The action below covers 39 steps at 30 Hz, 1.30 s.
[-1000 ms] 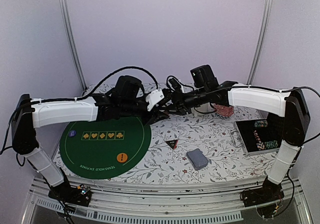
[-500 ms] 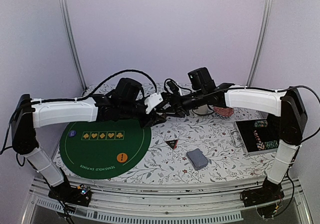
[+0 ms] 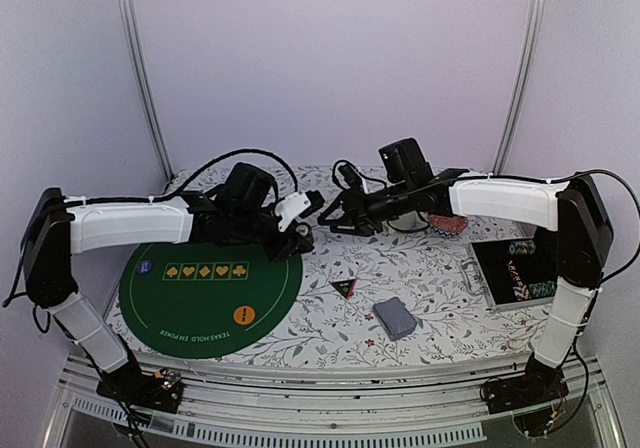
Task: Distribute texas hold em gaming equipment
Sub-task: Pass from the right arm to the left, then place the poker chips pile at the small blind area.
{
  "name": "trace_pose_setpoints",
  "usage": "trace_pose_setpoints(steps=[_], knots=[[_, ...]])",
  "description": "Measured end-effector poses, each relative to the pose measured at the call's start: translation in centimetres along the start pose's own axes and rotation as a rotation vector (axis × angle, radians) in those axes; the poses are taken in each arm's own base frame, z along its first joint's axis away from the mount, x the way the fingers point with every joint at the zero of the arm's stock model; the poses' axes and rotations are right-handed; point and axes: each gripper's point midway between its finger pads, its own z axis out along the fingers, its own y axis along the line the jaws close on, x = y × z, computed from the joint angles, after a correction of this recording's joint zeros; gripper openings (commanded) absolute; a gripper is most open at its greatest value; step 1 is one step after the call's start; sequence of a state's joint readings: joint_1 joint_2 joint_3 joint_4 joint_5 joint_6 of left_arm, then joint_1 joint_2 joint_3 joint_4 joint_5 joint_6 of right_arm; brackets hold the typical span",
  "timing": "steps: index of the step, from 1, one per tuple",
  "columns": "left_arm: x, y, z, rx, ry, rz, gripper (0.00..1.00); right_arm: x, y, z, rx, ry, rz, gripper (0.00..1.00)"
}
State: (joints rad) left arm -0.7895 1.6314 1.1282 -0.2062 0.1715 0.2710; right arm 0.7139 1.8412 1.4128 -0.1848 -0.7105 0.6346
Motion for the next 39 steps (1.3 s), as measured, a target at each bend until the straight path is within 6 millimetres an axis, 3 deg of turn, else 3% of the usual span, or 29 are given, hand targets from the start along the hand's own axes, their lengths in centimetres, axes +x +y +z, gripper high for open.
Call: trace_pose_setpoints(steps=[6,10,16,22,31,35,39], knots=[[3.1,4.7,-0.7,-0.096,0.056,-0.166,0.0,0.1,-2.3,-1.1,0.052,-0.023,0.033,0.55],[7.5,9.4,-1.8,-0.213,0.121,-0.329,0.0,-0.5,-2.7,-2.7,0.093,-0.062,0.023,0.55],[15.0,14.6,-4.8,-0.389,0.219,-0.553,0.0,-1.7,-1.4,-5.9,0.149,-0.143,-0.055,0.57],[19.7,19.0,-9.0,-0.544,0.238,-0.716,0.0,-1.9,-0.5,-9.5,0.216,-0.228,-0.137,0.6],[24.9,23.1,-13.9,-0.729,0.262,-0.868,0.0,-2.2,-0.5,-14.8,0.355,-0.366,-0.265,0.64],[26.7,24.0,-14.3,-0.759,0.28,-0.915,0.0,-2.3,-0.9,-15.6,0.394,-0.384,-0.295,0.65],[27.9,24.8,-13.3,-0.758,0.297,-0.965,0.0,-1.9,-1.9,-15.5,0.421,-0.373,-0.299,0.65]])
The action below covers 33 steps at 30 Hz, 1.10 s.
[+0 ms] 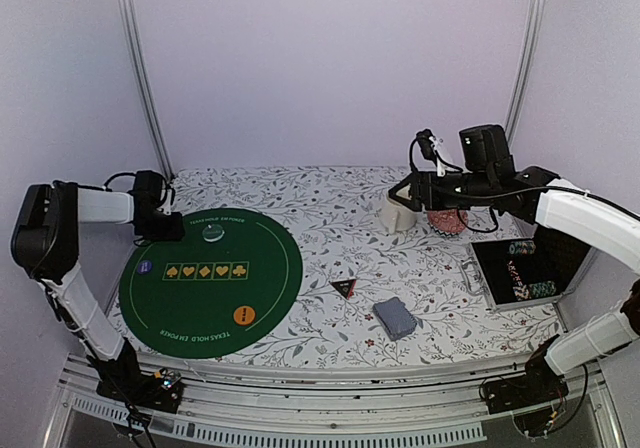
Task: Distribute texas hold em gaming equipment
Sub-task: Place the poker chips pile at the small blind area.
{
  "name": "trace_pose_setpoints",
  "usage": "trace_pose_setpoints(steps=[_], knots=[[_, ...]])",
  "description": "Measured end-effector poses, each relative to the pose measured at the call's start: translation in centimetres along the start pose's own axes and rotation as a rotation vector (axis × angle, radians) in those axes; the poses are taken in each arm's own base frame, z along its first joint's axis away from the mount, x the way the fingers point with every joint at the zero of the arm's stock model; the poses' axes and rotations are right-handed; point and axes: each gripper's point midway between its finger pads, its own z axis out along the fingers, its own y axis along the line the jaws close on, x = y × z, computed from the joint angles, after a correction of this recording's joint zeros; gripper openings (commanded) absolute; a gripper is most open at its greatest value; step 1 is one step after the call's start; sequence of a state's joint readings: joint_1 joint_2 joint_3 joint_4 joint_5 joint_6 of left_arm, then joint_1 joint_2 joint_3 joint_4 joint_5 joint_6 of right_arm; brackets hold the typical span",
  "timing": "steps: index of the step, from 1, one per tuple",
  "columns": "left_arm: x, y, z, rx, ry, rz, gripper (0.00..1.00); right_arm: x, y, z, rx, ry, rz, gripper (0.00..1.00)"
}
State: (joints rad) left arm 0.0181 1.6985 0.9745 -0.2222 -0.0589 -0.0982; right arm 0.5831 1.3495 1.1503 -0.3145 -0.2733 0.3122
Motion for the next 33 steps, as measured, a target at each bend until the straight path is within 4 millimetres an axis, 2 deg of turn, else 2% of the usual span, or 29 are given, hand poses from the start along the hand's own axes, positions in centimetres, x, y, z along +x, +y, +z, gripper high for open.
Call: trace_pose_setpoints(steps=[14,20,33], knots=[[1.8,0.1,4.1,-0.033,0.071,-0.108,0.0,0.5,-0.6,0.1,0.021,0.009,-0.015,0.65],[0.6,0.0,4.4,-0.04,0.049,-0.104,0.0,0.5,-0.6,0.1,0.021,0.009,-0.015,0.65],[0.6,0.0,4.4,-0.044,0.05,-0.107,0.0,0.5,-0.7,0.1,0.022,0.009,-0.014,0.65]])
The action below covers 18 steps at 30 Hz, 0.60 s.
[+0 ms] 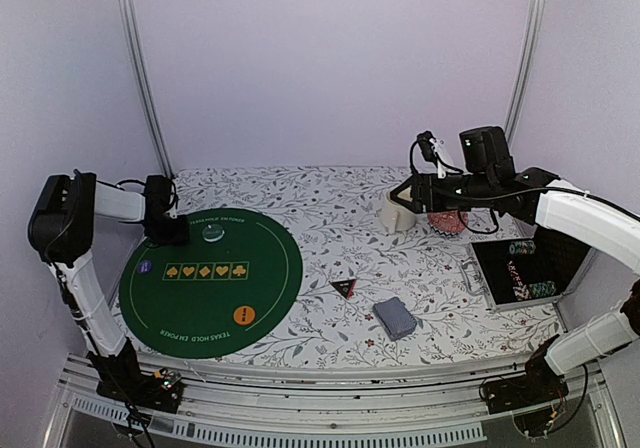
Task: Distribute texas hold em gaming equipment
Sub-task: Place the poker chips pile at the small blind area.
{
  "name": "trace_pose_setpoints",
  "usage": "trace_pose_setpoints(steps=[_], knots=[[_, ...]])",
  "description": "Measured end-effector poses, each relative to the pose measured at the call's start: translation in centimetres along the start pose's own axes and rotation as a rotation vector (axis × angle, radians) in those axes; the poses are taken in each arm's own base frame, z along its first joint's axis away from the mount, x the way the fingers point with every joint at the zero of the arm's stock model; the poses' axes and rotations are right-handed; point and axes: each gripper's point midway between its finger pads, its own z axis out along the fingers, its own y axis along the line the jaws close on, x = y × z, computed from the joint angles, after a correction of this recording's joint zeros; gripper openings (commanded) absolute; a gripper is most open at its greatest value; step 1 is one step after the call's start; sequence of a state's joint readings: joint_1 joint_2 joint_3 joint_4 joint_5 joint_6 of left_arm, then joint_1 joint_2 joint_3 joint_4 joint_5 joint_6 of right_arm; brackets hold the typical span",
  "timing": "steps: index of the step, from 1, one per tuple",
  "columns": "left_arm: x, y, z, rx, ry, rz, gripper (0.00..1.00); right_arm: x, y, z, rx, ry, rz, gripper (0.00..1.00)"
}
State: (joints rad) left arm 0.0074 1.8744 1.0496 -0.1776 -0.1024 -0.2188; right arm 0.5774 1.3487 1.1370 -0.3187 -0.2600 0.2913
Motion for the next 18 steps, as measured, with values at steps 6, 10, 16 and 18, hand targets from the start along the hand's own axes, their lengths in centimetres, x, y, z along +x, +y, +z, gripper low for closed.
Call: trace_pose_setpoints(steps=[6,10,16,18], knots=[[0.7,0.4,-0.1,-0.002,0.01,-0.021,0.0,0.0,-0.1,0.0,0.002,-0.001,0.002,0.65],[1.1,1.2,-0.8,-0.009,0.01,-0.046,0.0,0.0,-0.1,0.0,0.002,-0.001,0.001,0.65],[0.3,3.5,-1.6,-0.036,-0.018,-0.102,0.0,0.2,-0.2,0.1,0.004,0.005,0.003,0.65],[0.3,4.6,-1.5,-0.053,-0.016,-0.126,0.0,0.5,-0.3,0.1,0.006,0.012,0.004,0.65]])
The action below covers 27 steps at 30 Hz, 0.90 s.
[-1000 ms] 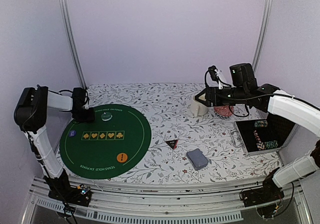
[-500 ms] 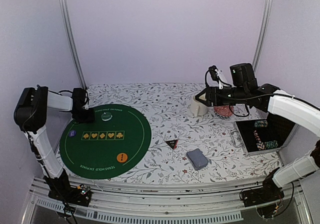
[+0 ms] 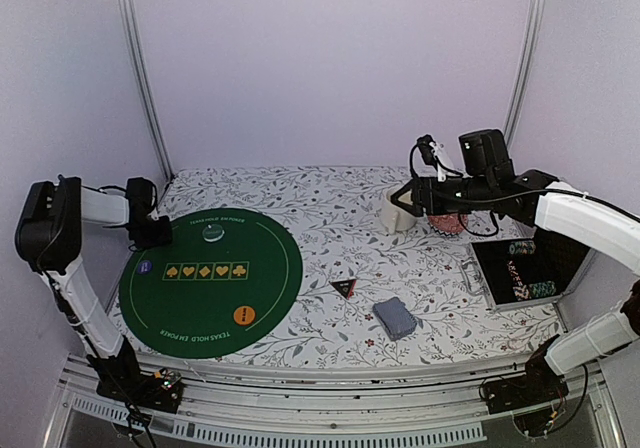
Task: Distribute texas hold em gaming equipment
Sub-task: Place the poker chips pile at the small blind area.
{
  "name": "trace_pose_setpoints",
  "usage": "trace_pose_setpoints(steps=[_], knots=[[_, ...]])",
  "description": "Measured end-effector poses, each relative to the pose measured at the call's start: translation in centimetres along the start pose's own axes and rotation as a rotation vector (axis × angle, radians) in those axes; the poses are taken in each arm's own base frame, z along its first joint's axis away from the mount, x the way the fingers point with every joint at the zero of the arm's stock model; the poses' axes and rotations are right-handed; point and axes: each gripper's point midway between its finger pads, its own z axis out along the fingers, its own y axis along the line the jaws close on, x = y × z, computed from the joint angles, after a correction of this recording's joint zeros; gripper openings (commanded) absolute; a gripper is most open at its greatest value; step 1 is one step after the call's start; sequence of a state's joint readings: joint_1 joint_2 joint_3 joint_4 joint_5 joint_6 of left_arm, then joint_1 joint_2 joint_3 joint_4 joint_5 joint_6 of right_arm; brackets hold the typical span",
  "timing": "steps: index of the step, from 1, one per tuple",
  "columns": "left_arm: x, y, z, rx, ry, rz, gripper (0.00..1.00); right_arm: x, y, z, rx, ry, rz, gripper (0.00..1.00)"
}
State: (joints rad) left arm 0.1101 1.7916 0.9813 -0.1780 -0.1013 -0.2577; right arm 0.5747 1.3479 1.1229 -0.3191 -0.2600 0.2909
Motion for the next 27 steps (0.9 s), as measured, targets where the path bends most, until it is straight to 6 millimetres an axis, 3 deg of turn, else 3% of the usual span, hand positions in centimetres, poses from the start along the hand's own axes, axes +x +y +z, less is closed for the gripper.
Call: trace_pose_setpoints(steps=[6,15,27], knots=[[-0.3,1.7,0.1,-0.035,-0.005,-0.039,0.0,0.4,-0.2,0.0,0.004,0.009,0.002,0.65],[0.8,2.1,1.3,-0.054,0.03,-0.06,0.01,0.0,-0.1,-0.5,0.003,-0.007,0.001,0.65],[0.7,2.2,1.4,-0.063,0.033,-0.07,0.38,0.0,-0.2,-0.5,0.003,-0.007,0.002,0.65]])
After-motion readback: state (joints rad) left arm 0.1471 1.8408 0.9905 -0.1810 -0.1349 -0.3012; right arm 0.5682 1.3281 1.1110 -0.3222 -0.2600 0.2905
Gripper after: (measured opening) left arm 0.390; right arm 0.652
